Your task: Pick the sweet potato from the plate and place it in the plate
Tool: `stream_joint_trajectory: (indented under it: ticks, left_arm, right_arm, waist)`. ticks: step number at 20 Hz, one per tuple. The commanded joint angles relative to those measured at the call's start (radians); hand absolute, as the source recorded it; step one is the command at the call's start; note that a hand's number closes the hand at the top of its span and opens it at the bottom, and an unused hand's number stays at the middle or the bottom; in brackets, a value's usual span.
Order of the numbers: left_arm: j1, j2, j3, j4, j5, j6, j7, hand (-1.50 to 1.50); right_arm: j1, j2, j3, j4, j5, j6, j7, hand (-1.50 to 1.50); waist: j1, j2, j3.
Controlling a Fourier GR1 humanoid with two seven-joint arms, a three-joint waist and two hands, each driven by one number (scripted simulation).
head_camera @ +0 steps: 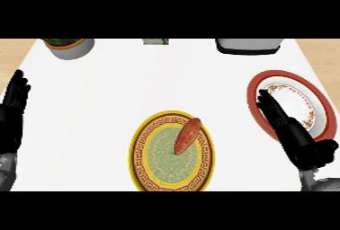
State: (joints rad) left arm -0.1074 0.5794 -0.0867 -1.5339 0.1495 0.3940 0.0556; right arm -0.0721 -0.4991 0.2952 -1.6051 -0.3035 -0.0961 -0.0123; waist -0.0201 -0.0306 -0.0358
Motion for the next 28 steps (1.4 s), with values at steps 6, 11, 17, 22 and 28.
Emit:
stream_joint_trajectory:
  ticks: [6, 11, 17, 22, 28]
  left_arm:
    - [0.052, -0.167, -0.118, 0.086, 0.050, -0.042, 0.065, 0.00]
    - [0.082, -0.178, -0.128, 0.075, 0.064, -0.036, 0.102, 0.00]
    - [0.062, -0.221, -0.167, 0.068, 0.064, -0.046, 0.127, 0.00]
    - [0.095, -0.286, -0.192, 0.116, 0.012, -0.020, 0.056, 0.00]
    - [0.051, -0.248, -0.151, 0.098, 0.035, -0.039, 0.118, 0.00]
  right_arm:
    - [-0.190, 0.319, 0.115, -0.110, 0.167, -0.355, 0.114, 1.50]
    - [-0.117, -0.123, 0.137, 0.042, 0.715, -0.431, 0.143, 1.50]
    - [0.029, 0.399, 0.216, -0.001, 0.478, -0.686, -0.181, -1.50]
    - [0.037, 0.271, 0.314, 0.115, 0.647, -0.577, -0.125, -1.50]
    - [-0.064, 0.150, 0.328, 0.083, 0.968, -0.488, 0.289, -1.50]
  waist:
    - [0.030, 0.035, 0.032]
    - [-0.016, 0.021, 0.021]
    - [0.018, 0.036, 0.042]
    - [0.022, 0.030, 0.035]
    - [0.011, 0.025, 0.031]
